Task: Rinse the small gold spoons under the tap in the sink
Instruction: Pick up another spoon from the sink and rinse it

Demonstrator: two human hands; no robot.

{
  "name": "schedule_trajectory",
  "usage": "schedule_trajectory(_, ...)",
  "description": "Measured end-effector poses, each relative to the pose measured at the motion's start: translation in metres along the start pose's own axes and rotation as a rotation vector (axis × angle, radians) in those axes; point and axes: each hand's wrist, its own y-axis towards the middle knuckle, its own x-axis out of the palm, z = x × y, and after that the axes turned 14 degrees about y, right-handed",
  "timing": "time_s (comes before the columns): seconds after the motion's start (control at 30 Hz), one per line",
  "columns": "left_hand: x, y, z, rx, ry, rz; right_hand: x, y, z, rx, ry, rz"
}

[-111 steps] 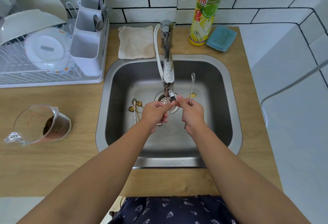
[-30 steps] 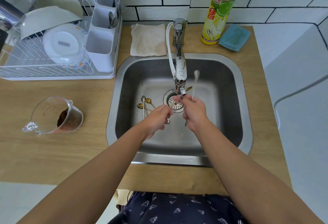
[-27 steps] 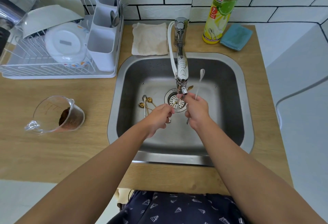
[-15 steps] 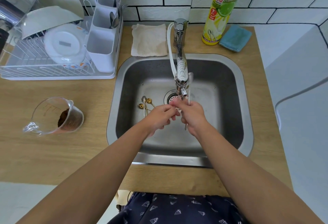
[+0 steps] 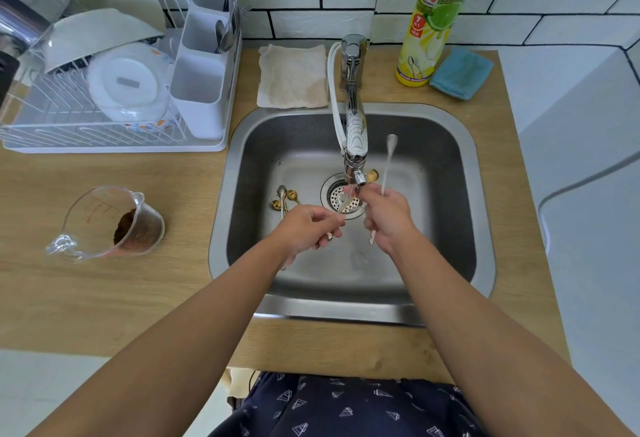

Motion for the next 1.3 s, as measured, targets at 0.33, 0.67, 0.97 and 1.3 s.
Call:
schedule_trajectory(0.33,0.005,0.0,0.007,-0.093,-0.316,-0.068,-0.001,-0.012,0.017,0.038,-0.068,-0.149)
schedule_trajectory(0.67,-0.004,-0.003,0.004,-0.07,-0.192,-0.129,0.004,-0.003,0.009,0.017,0.016,-0.072)
schedule_trajectory(0.97,-0.001,-0.008,0.009,-0.047,-0.255,-0.199,0.003,0.002,0.003,0.005,0.161,-0.108)
schedule_trajectory(1.3,0.023,0.008,0.004,0.041,-0.119,-0.154,-0.009,0.006,0.023,0.09,0.19,-0.045)
